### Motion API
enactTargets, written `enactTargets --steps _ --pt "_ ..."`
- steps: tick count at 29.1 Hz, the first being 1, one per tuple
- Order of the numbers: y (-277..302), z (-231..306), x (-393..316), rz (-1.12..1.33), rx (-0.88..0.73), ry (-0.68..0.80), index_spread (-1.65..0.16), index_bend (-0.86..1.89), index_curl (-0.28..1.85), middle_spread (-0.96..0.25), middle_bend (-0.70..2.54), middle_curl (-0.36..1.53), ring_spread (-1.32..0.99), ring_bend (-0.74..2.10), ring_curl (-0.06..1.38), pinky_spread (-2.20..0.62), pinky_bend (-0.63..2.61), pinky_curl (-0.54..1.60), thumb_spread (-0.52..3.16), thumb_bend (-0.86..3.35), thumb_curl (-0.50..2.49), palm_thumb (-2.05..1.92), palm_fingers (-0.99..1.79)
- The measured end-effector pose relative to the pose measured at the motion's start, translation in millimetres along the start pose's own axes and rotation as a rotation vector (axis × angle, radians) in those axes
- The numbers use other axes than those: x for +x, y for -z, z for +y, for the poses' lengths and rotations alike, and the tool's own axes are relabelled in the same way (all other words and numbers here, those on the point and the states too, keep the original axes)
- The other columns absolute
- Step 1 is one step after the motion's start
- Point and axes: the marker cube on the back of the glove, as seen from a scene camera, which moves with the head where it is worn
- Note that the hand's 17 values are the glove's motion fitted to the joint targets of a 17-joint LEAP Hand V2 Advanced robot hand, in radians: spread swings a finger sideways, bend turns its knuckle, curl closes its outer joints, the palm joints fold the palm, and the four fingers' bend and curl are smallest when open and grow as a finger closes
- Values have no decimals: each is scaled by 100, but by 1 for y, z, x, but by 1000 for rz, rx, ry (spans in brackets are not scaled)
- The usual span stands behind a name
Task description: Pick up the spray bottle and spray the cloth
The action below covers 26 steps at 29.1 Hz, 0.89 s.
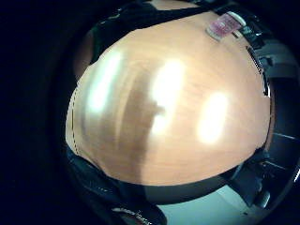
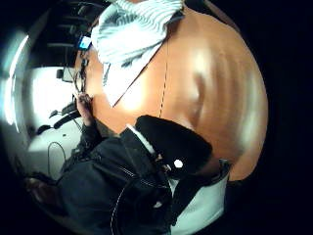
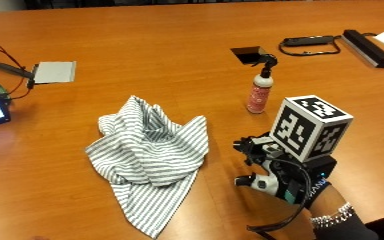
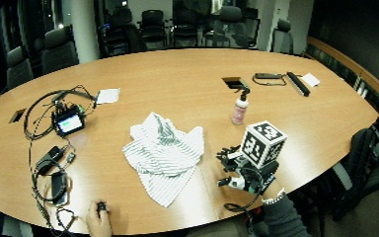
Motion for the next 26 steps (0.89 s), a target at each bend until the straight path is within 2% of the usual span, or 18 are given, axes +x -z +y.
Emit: enactTargets --steps 5,11,16,19,26 --pt "20 -35 28 -7 72 -64 -40 16 24 -9 23 23 -8 26 15 25 35 24 101 2 19 32 44" --pt "48 -75 76 71 186 -260 -37 15 25 -8 25 26 -9 35 20 24 32 25 112 7 22 45 59" --pt "50 -97 112 107 213 -395 -35 15 27 -8 25 28 -9 39 24 23 30 26 117 9 24 51 67" --pt "47 -112 127 4 247 -466 -34 13 27 -9 24 29 -9 41 26 21 30 27 119 9 25 55 69" --pt "46 -141 145 -450 432 -607 -33 12 26 -11 27 33 -10 42 28 16 31 30 113 8 27 63 75"
